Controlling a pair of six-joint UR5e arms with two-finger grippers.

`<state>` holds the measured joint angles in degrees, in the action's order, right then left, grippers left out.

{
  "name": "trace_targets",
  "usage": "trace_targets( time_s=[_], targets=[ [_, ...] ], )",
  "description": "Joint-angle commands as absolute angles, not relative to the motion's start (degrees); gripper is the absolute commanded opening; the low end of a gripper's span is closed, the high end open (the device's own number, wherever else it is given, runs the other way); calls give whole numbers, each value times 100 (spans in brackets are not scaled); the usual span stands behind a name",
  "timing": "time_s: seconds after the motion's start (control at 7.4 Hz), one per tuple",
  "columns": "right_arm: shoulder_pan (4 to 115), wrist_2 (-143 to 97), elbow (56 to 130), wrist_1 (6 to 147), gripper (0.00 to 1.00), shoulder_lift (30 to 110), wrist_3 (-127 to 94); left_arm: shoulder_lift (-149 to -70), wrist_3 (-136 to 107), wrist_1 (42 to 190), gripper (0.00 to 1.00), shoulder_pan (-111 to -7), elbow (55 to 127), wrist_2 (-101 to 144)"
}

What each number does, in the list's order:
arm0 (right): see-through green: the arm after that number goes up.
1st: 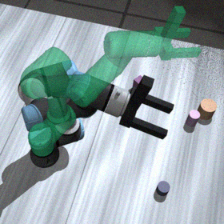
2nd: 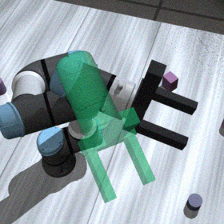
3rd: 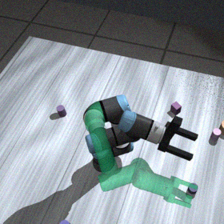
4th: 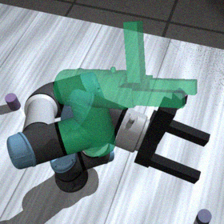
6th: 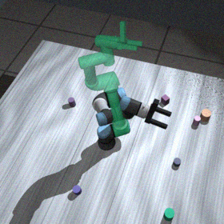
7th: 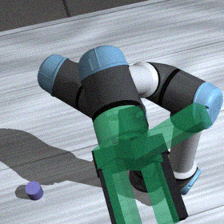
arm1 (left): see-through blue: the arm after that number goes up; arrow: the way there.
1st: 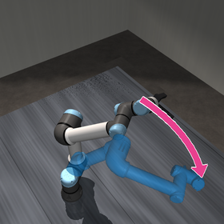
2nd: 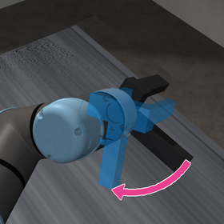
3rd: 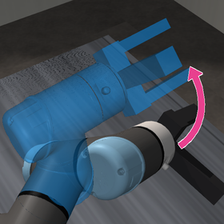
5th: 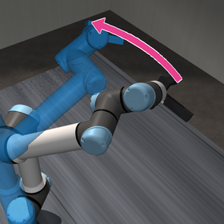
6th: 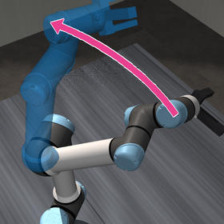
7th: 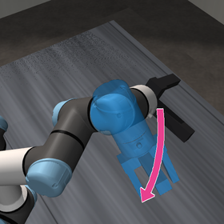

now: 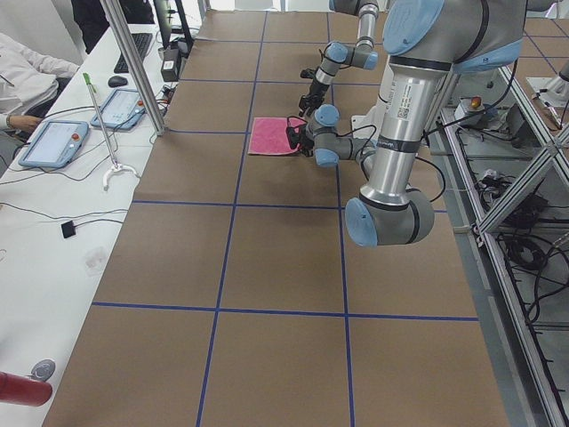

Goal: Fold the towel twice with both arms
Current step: 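Lower the left gripper onto its corner while the right gripper aligns on its corner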

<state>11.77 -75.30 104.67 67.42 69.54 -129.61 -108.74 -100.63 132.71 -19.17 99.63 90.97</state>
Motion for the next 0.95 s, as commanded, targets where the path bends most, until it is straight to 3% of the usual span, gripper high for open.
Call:
trace_targets(
  time_s=[0.0,0.27,0.68,0.81],
  targets=[
    [1160,-7532,10441,6759,61,6961,-12946,-10846,-10063,13271,0,-1916,9967,9097],
    [1160,-7532,10389,6767,63,6935,-12946,-10846,-10063,13271,0,-1916,9967,9097],
    [1151,-7497,10380,7031,48,6759,-12972,-10846,-10063,13271,0,-1916,9967,9097],
    [1151,-7488,10249,7031,48,6759,-12964,-10854,-10063,13271,0,-1916,9967,9097]
  ],
)
